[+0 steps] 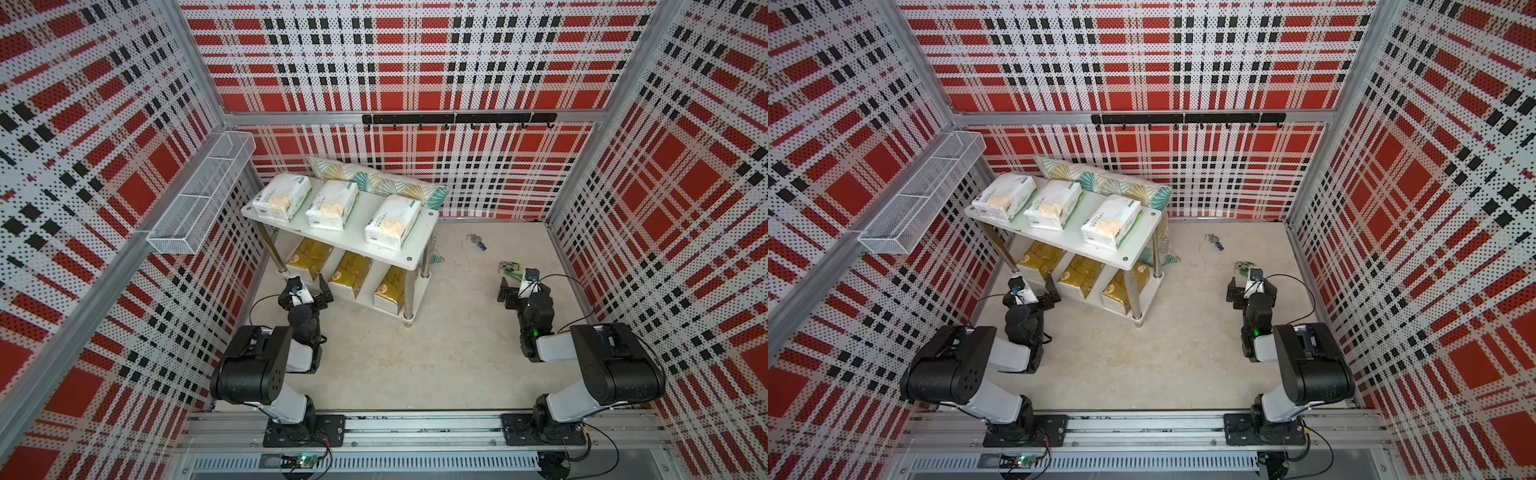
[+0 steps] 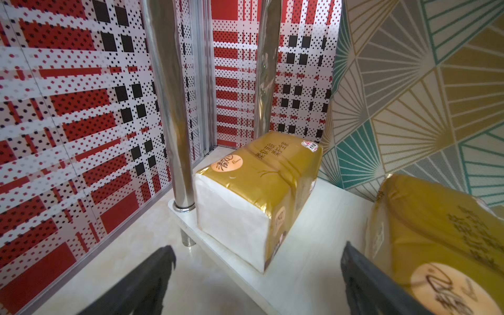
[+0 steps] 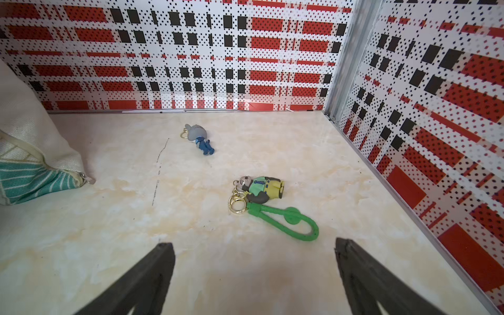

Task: Place the tissue boxes on the shelf by color
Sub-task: Reset both arms

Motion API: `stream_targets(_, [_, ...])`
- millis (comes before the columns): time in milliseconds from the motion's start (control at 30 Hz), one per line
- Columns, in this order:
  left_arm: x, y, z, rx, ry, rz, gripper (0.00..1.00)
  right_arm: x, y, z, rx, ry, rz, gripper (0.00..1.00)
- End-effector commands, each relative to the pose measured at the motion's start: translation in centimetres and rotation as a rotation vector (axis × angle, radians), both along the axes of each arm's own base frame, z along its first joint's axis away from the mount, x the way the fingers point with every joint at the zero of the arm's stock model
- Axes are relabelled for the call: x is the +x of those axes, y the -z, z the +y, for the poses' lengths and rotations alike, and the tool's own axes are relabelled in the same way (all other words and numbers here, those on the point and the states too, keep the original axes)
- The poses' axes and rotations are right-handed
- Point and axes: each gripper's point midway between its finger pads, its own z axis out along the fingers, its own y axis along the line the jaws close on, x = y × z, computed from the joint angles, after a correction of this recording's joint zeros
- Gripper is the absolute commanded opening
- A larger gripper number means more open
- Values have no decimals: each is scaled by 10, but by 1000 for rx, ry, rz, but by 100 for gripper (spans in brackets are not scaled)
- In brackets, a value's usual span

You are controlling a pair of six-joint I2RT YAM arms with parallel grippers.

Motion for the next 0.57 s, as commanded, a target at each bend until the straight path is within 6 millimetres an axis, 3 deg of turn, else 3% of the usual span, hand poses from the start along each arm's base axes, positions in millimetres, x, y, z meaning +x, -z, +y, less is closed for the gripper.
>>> stream_targets(0, [2,-5,-1,13,-2,-16,99,4,-5,1,15,-9,-16,100])
stream_targets(533, [2,-5,-1,12,-1,-16,99,4,-5,0,20,-14,-13,100])
